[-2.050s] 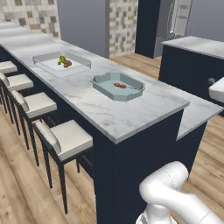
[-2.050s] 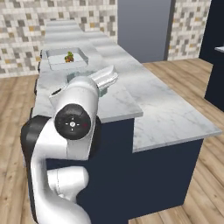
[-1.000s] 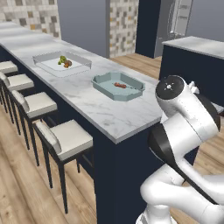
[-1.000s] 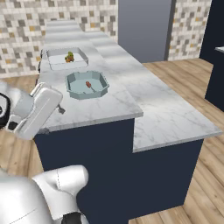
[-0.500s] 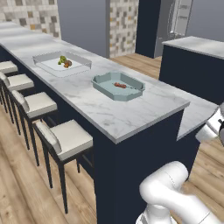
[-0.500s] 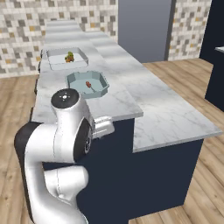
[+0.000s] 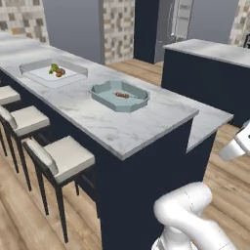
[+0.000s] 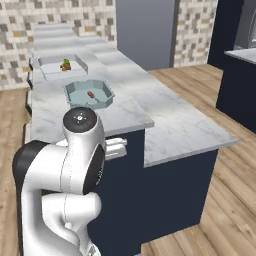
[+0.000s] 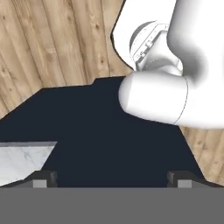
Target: Place the cold items (mushroom and broccoli) from the fridge in one tupperware on the dining counter. Place the warm items (kebab skewer and hot dog) in the stove area in another tupperware.
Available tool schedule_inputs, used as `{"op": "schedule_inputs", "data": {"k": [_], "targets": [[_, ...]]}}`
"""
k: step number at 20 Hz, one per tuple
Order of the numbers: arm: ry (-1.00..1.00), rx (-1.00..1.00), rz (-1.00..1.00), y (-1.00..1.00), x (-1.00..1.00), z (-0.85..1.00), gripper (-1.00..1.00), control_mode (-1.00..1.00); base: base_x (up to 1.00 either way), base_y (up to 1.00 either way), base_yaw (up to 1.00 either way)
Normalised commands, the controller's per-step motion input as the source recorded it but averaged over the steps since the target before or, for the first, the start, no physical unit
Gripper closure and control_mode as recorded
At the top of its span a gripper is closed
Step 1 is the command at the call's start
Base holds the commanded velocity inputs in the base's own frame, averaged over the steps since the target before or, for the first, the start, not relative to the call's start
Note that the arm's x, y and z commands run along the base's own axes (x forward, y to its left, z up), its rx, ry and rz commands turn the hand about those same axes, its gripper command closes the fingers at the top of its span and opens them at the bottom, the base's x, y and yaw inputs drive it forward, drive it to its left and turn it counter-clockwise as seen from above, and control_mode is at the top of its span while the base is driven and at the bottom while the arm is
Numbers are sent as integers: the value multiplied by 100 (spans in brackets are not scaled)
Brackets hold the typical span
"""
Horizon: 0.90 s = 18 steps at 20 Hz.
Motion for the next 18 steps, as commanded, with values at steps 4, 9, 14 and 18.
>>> {"op": "schedule_inputs", "data": {"k": [4,9,14,18], "targets": [[0,0,0,0,0,0,-100,100,-2,-86,-67],[0,0,0,0,0,0,-100,100,6,-65,-80],[0,0,0,0,0,0,-100,100,15,-24,-80],[0,0,0,0,0,0,-100,100,55,3,-59]]}}
